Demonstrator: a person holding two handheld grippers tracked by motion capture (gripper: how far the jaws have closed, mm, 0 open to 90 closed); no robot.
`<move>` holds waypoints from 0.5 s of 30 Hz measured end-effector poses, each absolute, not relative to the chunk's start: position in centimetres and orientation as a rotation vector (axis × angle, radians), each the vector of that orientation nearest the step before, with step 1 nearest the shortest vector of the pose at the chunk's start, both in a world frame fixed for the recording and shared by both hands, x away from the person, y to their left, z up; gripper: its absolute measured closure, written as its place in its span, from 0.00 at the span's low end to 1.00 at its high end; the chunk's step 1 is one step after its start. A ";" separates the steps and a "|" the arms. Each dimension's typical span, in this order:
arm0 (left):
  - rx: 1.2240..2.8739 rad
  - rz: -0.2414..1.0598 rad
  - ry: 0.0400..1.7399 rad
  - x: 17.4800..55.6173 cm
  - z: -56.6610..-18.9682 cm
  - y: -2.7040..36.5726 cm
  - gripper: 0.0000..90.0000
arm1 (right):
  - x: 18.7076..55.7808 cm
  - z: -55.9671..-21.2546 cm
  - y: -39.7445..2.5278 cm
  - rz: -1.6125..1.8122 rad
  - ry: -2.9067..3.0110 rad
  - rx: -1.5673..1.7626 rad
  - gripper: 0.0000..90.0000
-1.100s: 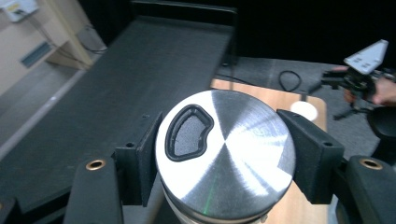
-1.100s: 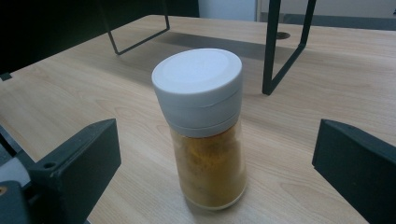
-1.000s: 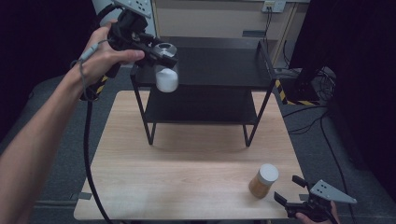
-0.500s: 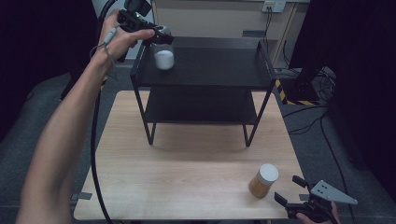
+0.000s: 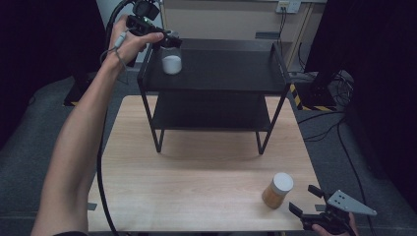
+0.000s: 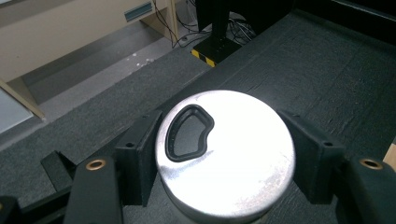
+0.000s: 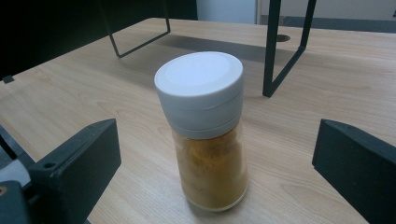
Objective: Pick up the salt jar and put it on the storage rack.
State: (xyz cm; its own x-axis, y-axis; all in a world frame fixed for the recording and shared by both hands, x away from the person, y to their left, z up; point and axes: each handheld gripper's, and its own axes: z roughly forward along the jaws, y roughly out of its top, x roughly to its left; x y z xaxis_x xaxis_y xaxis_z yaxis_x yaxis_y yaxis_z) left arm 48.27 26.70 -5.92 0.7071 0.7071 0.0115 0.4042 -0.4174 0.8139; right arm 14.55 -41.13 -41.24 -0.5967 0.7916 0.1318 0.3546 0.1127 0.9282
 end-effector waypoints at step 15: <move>2.016 0.544 0.805 46.1 -5.9 26.1 0.04 | 14.5 -41.2 -41.1 1.488 1.996 1.110 0.02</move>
